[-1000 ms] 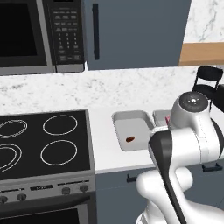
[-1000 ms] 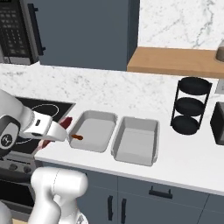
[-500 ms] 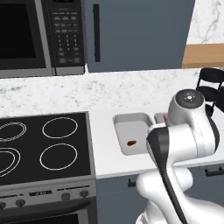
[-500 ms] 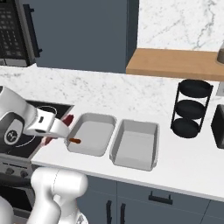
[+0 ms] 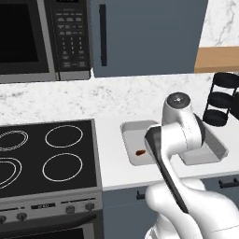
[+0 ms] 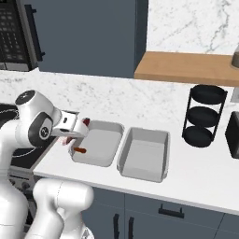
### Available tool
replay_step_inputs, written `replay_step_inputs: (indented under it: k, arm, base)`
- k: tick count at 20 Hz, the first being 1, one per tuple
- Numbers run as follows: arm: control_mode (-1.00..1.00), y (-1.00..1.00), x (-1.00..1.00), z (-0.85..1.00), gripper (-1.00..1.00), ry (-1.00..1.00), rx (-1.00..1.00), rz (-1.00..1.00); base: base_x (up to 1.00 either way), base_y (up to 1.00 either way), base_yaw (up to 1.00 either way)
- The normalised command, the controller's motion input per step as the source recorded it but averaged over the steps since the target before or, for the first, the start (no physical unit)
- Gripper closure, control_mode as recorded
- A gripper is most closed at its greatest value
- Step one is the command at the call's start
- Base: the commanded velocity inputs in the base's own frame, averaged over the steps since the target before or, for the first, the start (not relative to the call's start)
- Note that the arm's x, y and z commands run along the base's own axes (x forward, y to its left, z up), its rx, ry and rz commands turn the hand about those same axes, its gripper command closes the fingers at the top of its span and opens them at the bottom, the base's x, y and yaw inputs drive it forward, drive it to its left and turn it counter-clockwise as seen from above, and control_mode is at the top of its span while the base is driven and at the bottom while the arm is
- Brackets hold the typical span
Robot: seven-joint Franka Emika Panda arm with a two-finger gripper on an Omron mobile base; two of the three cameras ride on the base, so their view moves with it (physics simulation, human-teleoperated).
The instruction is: Place one carrot and one steak in each tupperware on the nearby counter, to pack two identical lunches.
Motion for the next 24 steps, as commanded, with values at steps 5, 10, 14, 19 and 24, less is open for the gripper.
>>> replay_step_inputs:
  k: [5, 10, 14, 19, 24]
  arm:
    - [-1.0, -0.15, 0.92, -0.69, 1.0, -0.01, 0.08, 0.0]
    - [-1.0, -0.17, 0.94, -0.56, 1.0, -0.02, 0.1, 0.0]
    - [-1.0, -0.07, 0.97, -0.39, 1.0, -0.01, 0.06, 0.0]
    - [-1.0, 0.0, 0.88, -0.47, 1.0, 0.0, 0.0, 0.0]
    - [-1.0, -0.01, 0.69, -0.42, 1.0, 0.02, 0.02, 0.0]
  base:
    - [0.0, 0.0, 0.0]
    - [0.0, 0.0, 0.0]
    - [0.0, 0.0, 0.0]
    - [0.0, 0.0, 0.0]
    - [0.0, 0.0, 0.0]
